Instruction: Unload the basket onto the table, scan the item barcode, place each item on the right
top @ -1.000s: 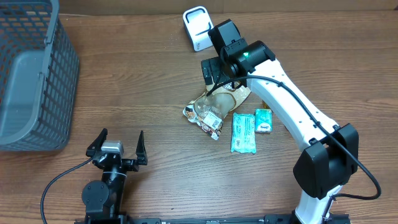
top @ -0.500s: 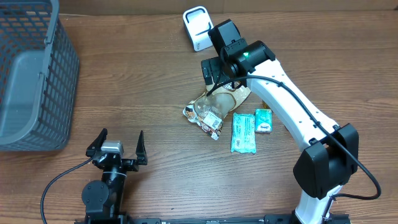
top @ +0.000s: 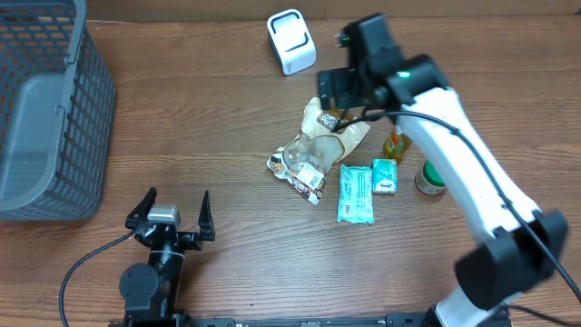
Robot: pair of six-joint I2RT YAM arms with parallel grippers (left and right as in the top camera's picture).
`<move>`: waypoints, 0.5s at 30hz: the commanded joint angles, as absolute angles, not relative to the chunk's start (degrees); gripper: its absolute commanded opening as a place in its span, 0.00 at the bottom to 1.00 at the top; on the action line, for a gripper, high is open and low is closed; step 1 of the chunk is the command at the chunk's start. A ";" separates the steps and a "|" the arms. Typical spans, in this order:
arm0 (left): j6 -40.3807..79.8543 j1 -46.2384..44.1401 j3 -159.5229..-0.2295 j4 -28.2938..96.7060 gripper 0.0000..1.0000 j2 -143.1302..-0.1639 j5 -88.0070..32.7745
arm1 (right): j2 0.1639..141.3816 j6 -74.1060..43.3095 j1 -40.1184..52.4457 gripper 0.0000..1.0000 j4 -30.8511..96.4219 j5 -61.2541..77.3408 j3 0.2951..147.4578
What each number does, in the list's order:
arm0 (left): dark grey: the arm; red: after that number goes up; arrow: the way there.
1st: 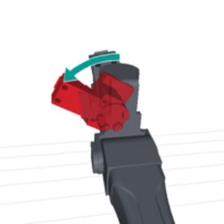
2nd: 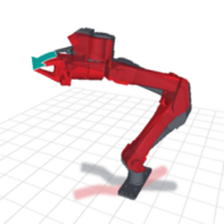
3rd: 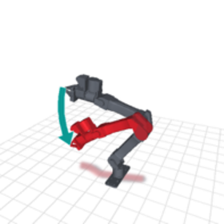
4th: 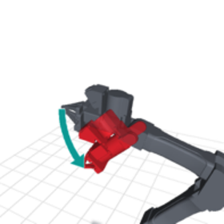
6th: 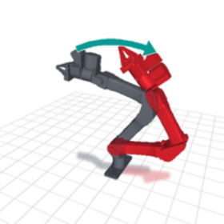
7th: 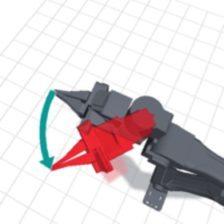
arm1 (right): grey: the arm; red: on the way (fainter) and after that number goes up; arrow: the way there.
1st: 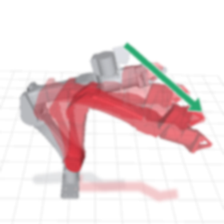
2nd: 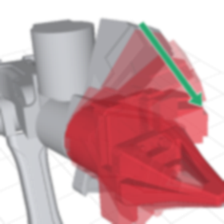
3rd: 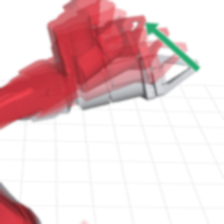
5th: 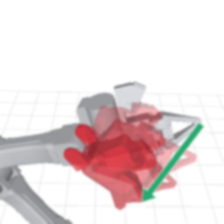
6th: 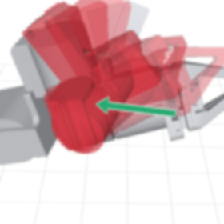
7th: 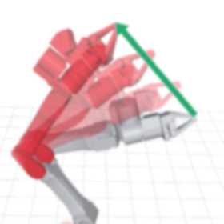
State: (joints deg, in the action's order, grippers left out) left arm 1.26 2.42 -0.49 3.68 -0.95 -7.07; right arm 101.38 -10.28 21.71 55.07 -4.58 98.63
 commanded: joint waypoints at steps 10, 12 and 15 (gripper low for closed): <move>0.14 3.03 -0.27 3.88 1.00 -0.25 -6.66 | 64.73 -8.91 13.93 1.00 22.28 -3.51 52.23; 0.14 3.03 -0.27 3.88 0.99 -0.25 -6.66 | 56.45 -8.91 11.25 1.00 15.25 -0.97 41.17; 0.14 3.03 -0.27 3.88 1.00 -0.25 -6.66 | 48.18 -8.88 7.64 1.00 8.47 2.90 30.85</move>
